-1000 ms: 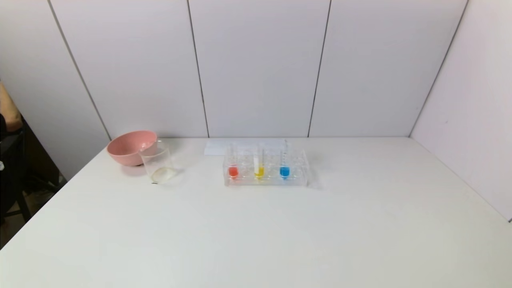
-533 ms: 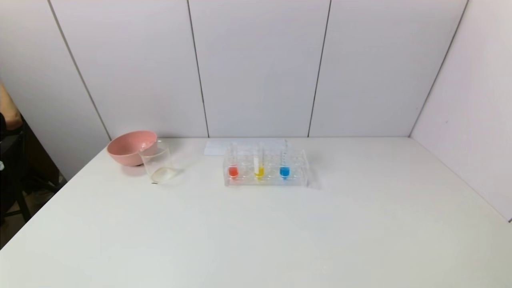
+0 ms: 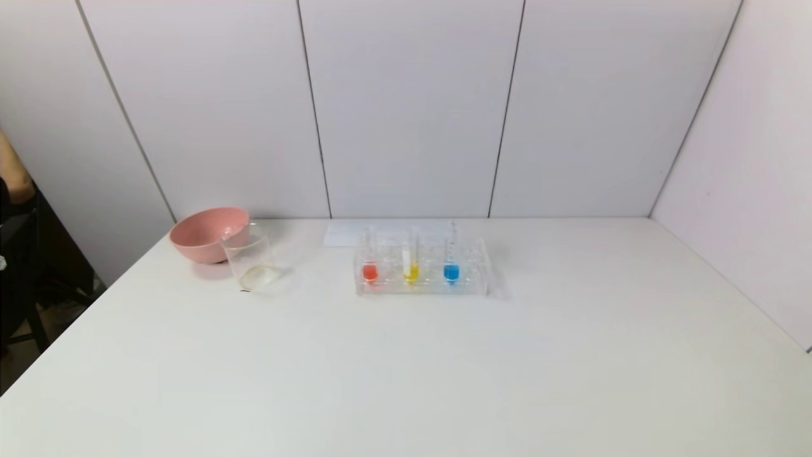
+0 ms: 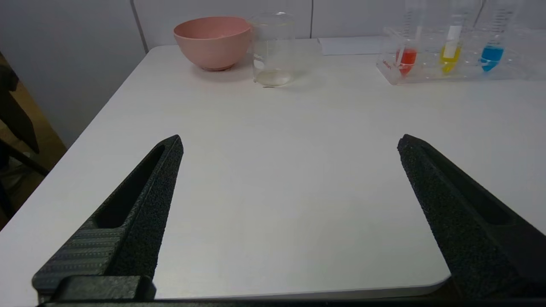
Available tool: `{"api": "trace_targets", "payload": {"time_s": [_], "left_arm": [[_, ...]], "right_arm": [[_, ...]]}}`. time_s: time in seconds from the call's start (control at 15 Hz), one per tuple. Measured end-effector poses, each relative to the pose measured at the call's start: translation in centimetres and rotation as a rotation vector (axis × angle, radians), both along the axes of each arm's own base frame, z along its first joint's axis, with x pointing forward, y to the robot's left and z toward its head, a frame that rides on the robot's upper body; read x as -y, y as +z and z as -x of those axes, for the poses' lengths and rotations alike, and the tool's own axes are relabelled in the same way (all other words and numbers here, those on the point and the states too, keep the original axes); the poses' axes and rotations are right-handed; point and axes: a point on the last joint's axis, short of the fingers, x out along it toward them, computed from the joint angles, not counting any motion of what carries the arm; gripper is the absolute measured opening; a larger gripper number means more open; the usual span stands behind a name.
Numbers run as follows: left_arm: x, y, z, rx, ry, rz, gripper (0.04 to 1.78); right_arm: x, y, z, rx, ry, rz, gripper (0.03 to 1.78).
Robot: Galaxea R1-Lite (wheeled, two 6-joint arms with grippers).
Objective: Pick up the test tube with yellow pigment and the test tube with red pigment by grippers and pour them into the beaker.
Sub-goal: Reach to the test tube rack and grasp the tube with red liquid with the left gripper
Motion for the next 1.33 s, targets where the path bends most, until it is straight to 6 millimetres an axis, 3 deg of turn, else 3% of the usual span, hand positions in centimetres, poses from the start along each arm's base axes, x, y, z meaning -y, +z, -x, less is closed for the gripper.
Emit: {"api": "trace_targets", "payload": {"time_s": [0.4,0.67,1.0,1.33], "left_arm": [[0.1,3.9,-0.2,-0.009,-0.042,0.000,1.76],[0.2,7.9,-1.9,0.012,-0.088,0.009,1.76],[0.2,12.4,-5.8,0.006,-0.117,0.001,1.76],[0.6,15.9,-11.4,0.011,-0.178,-0.004,1.76]], "right_arm": [[0.0,0.0,0.0,0.000,0.000,0.000,1.70],[0.0,0.0,0.0,0.000,0.000,0.000,1.70],[0.0,0.0,0.0,0.000,0.000,0.000,1.70],[0.0,0.0,0.0,0.000,0.000,0.000,1.70]]}}
